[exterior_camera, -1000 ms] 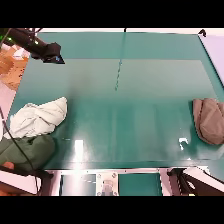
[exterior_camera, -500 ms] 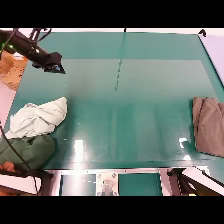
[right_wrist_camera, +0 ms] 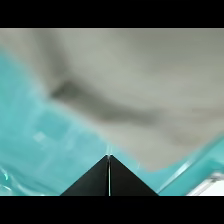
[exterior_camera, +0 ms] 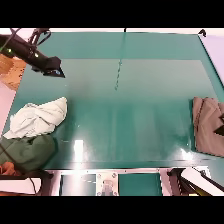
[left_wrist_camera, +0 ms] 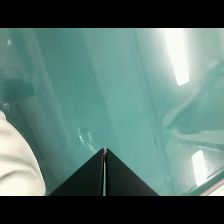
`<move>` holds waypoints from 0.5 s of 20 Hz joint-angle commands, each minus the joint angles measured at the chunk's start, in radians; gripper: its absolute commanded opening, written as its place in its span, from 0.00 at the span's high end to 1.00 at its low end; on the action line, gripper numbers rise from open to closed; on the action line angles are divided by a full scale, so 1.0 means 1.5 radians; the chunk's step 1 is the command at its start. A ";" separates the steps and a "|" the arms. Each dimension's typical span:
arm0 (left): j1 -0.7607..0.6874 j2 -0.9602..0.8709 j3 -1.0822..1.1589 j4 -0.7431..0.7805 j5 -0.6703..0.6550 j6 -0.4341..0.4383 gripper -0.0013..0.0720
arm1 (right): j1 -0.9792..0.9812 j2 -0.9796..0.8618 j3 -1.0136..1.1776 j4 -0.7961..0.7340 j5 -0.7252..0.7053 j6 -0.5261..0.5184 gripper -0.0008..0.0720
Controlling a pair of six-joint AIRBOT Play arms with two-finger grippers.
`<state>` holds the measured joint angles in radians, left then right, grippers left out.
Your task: Fold the shirts.
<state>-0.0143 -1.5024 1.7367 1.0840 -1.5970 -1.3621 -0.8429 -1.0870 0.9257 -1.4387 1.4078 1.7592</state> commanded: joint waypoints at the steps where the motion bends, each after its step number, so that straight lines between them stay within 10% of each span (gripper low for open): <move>1: 0.000 0.091 -0.160 -0.002 0.047 -0.007 0.95 | 0.147 0.054 -0.067 0.050 -0.026 -0.029 0.97; 10: 0.000 0.308 -0.564 -0.011 0.151 -0.036 0.95 | 0.485 0.139 -0.167 0.099 -0.119 -0.026 0.97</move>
<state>-0.0143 -1.0962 1.0042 1.0706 -1.4014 -1.4075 -0.2321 -0.8936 0.6926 -1.3064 1.2552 1.7218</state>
